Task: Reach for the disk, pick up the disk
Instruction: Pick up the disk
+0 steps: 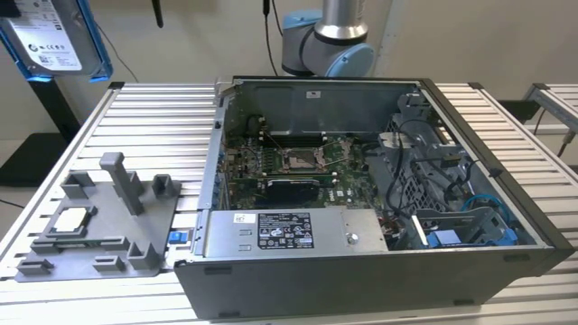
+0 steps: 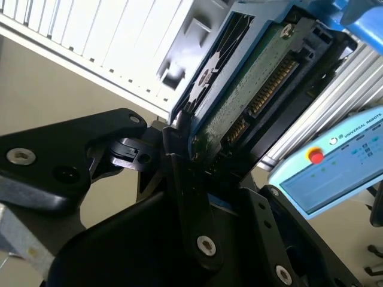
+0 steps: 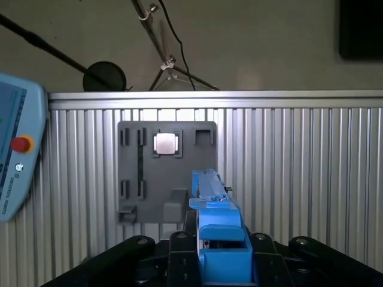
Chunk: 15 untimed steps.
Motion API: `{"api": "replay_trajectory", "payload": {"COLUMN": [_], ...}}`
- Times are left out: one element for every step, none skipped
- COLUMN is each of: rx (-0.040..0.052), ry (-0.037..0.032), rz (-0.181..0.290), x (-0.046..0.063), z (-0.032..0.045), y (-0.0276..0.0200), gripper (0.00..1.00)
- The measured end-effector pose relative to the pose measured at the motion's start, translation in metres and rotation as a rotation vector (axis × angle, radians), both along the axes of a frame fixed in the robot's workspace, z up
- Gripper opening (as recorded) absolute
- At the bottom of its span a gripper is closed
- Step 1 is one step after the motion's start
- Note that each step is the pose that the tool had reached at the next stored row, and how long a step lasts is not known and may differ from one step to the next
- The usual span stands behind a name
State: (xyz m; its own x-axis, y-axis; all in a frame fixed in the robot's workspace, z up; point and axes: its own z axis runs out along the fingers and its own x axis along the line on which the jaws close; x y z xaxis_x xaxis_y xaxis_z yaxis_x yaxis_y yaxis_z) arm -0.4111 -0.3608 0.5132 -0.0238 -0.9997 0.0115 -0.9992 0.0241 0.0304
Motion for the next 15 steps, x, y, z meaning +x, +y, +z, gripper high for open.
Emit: {"api": "replay_trajectory", "payload": {"rx": [0.0,0.0,0.0,0.0,0.0,0.0,0.0,0.0,0.0,0.0,0.0,0.0,0.0,0.0,0.0], "ry": [0.0,-0.0001,-0.0001,0.0,0.0001,0.0001,0.0001,0.0,0.0,-0.0001,0.0,0.0,0.0,0.0,0.0], "rz": [0.0,0.0,0.0,0.0,0.0,0.0,0.0,0.0,0.0,0.0,0.0,0.0,0.0,0.0,0.0], "x": [0.002,0.003,0.005,0.007,0.008,0.01,0.012,0.014,0.015,0.017,0.018,0.02,0.021,0.023,0.024], "z": [0.0,0.0,0.0,0.0,0.0,0.0,0.0,0.0,0.0,-0.0001,0.0,0.0,0.0,0.0,0.0], "y": [0.0,0.0,0.0,0.0,0.0,0.0,0.0,0.0,0.0,0.0,0.0,0.0,0.0,0.0,0.0], "gripper": [0.0,0.0,0.0,0.0,0.0,0.0,0.0,0.0,0.0,0.0,0.0,0.0,0.0,0.0,0.0]}}
